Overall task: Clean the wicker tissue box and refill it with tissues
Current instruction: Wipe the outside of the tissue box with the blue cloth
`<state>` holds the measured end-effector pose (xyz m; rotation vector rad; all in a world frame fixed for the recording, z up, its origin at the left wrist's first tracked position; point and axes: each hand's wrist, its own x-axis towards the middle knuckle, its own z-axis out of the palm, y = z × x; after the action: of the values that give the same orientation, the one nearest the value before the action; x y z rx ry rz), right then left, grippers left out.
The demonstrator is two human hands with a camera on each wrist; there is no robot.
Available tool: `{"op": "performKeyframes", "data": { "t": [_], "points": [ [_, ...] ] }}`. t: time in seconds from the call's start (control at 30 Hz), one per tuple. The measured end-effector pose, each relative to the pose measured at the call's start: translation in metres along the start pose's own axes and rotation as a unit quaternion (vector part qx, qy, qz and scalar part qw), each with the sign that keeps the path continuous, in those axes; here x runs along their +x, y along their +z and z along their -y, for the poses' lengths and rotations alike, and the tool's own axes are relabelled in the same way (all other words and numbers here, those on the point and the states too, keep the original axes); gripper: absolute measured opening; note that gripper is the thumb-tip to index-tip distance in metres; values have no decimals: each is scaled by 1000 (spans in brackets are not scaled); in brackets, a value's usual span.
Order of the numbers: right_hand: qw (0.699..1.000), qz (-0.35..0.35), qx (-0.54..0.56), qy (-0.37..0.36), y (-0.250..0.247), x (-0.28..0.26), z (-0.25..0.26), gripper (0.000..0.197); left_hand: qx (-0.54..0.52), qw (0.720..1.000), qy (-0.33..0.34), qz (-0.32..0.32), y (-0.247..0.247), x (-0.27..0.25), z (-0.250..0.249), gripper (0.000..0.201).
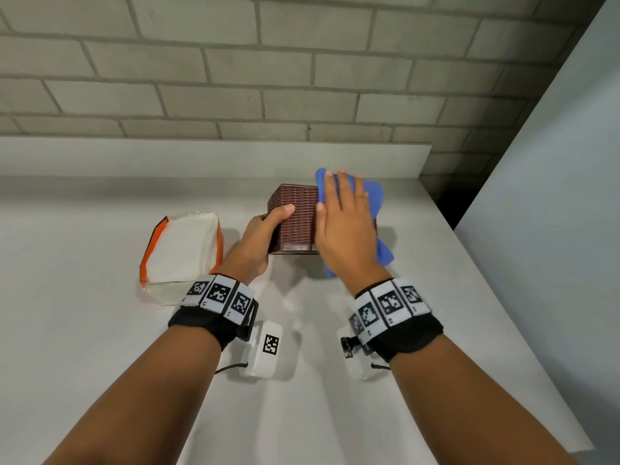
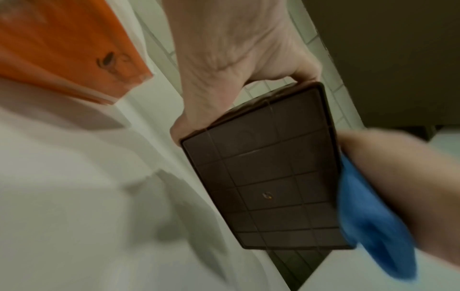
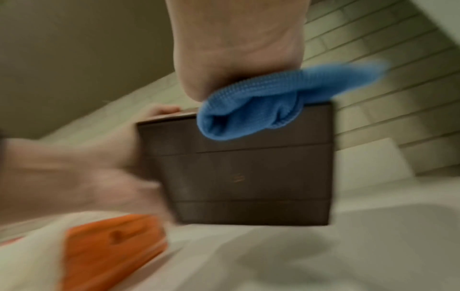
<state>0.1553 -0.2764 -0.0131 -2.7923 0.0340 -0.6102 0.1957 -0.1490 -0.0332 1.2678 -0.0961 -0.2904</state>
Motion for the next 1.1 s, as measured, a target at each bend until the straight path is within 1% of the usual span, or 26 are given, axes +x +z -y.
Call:
{"op": "performKeyframes", "data": {
  "t": [0.07,0.1,0.17,0.27,0.37,0.43,0.53,0.6,0.63,0.67,0.73,0.8,0.87,0.93,1.0,1.03,1.1],
  "points": [
    [999,3,6,-42,1,-3,13,61,-2,1000,-5,6,3,1,4,21],
    [998,-1,8,-60,1,-4,13,59,-5,1000,-7,9,4,0,6,19],
    [998,-16,18,-64,-2,0,3,54,-13,1000,-12,9,2,-1,4,20],
    [1000,-15,18,7,-1,5,-20,53,-17,1000,-14,4,-1,-3,-2,21],
    [998,-5,18,59,2,7,-17,55,-15,1000,-13,-8,0,-2,-3,19],
    [997,3,37,63,5,4,0,54,-18,1000,-14,-15,4,-2,0,19],
    [998,6,43,35,8,-5,22,54,-12,1000,-16,-11,11,-3,5,28],
    [999,13,28,17,6,-3,19,54,-14,1000,-17,-2,10,-4,6,20],
    [999,13,30,20,4,1,12,53,-21,1000,-16,-3,8,-4,5,18],
    [998,12,40,38,3,6,2,53,-28,999,-14,-10,5,-3,4,18],
    [993,4,75,96,0,13,-15,52,-25,999,-7,-19,2,-3,2,16],
    [988,-7,86,128,1,13,-16,52,-23,1000,-3,-21,1,-3,0,16],
    [991,-7,66,113,2,6,-1,53,-19,1000,-3,-19,3,-2,2,18],
    [996,2,51,68,4,-4,14,53,-10,1000,-9,-9,6,-3,5,19],
    [998,15,44,36,0,-5,16,53,-11,1000,-19,5,7,-6,5,21],
    [998,16,40,35,-3,-1,11,52,-16,1000,-23,8,5,-6,5,23],
    [997,12,42,57,-12,10,-5,51,-30,999,-30,7,0,-6,3,26]
  ]
}}
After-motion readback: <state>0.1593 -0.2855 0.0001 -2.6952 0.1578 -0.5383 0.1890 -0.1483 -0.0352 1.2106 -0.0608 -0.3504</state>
